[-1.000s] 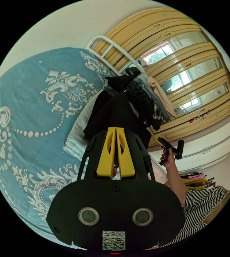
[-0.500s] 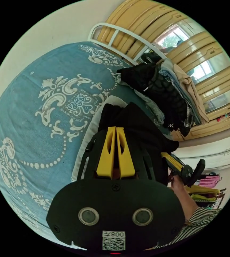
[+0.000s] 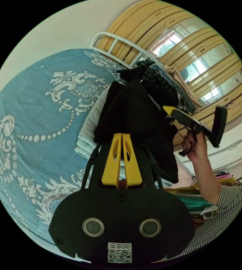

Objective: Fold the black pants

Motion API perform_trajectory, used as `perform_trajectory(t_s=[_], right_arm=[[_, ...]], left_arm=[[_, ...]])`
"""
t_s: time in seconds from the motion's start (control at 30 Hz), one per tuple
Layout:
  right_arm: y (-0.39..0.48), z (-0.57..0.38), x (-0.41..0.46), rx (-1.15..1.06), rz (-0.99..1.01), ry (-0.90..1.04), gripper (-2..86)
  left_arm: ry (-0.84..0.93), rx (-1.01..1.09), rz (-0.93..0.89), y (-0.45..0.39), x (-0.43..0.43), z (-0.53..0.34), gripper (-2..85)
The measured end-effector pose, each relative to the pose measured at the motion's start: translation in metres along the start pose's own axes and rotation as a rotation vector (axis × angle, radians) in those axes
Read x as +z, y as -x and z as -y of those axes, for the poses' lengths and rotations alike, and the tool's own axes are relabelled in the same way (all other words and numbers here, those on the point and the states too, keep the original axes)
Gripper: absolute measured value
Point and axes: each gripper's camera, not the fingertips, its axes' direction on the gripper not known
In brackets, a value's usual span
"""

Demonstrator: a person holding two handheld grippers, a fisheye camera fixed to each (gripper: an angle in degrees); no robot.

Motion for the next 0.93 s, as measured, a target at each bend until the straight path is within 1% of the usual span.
perform_trajectory(t_s=[0.1, 0.17, 0.23, 0.3, 0.37, 0.4, 0.47, 0.5, 0.57, 0.63, 0.67, 0.77, 0.93], right_arm=[[0.021, 0.031, 0.054, -0.039, -0.008, 0.136, 0.1], [0.029, 0.029, 0.102, -0.030, -0.075, 0.306, 0.1], [0.036, 0.021, 0.103, -0.019, -0.071, 0.280, 0.1], [0.042, 0.012, 0.093, -0.013, -0.050, 0.249, 0.1], [0.054, -0.003, 0.064, -0.051, -0.038, 0.146, 0.2], [0.058, -0.007, 0.053, -0.072, -0.045, 0.106, 0.2], [0.070, -0.019, 0.011, -0.123, -0.172, -0.063, 0.3], [0.072, -0.021, 0.002, -0.131, -0.215, -0.106, 0.4], [0.074, -0.024, -0.025, -0.144, -0.369, -0.245, 1.4], [0.074, -0.024, -0.035, -0.143, -0.447, -0.284, 3.6], [0.074, -0.023, -0.035, -0.141, -0.480, -0.279, 6.0], [0.073, -0.027, -0.023, -0.148, -0.512, -0.210, 8.4], [0.085, -0.043, 0.010, -0.207, -0.580, -0.079, 8.9]], left_arm=[[0.027, 0.021, 0.019, -0.010, -0.007, 0.024, 0.0], [0.046, 0.010, -0.004, -0.014, -0.017, 0.044, 0.1], [0.028, -0.010, -0.043, -0.017, -0.033, 0.058, 0.1], [-0.049, 0.014, -0.125, -0.025, -0.055, 0.065, 0.2], [-0.121, 0.050, -0.234, -0.036, -0.082, 0.069, 0.4], [-0.133, 0.054, -0.244, -0.039, -0.088, 0.069, 0.4], [-0.148, 0.064, -0.279, -0.049, -0.105, 0.070, 0.8], [-0.140, 0.060, -0.288, -0.051, -0.107, 0.071, 0.9], [-0.107, 0.047, -0.302, -0.062, -0.117, 0.077, 1.3], [-0.082, 0.043, -0.303, -0.072, -0.125, 0.082, 1.6], [-0.065, 0.045, -0.305, -0.081, -0.130, 0.087, 1.7], [-0.016, 0.025, -0.303, -0.100, -0.141, 0.099, 1.8], [0.032, -0.062, -0.313, -0.122, -0.162, 0.124, 1.1]])
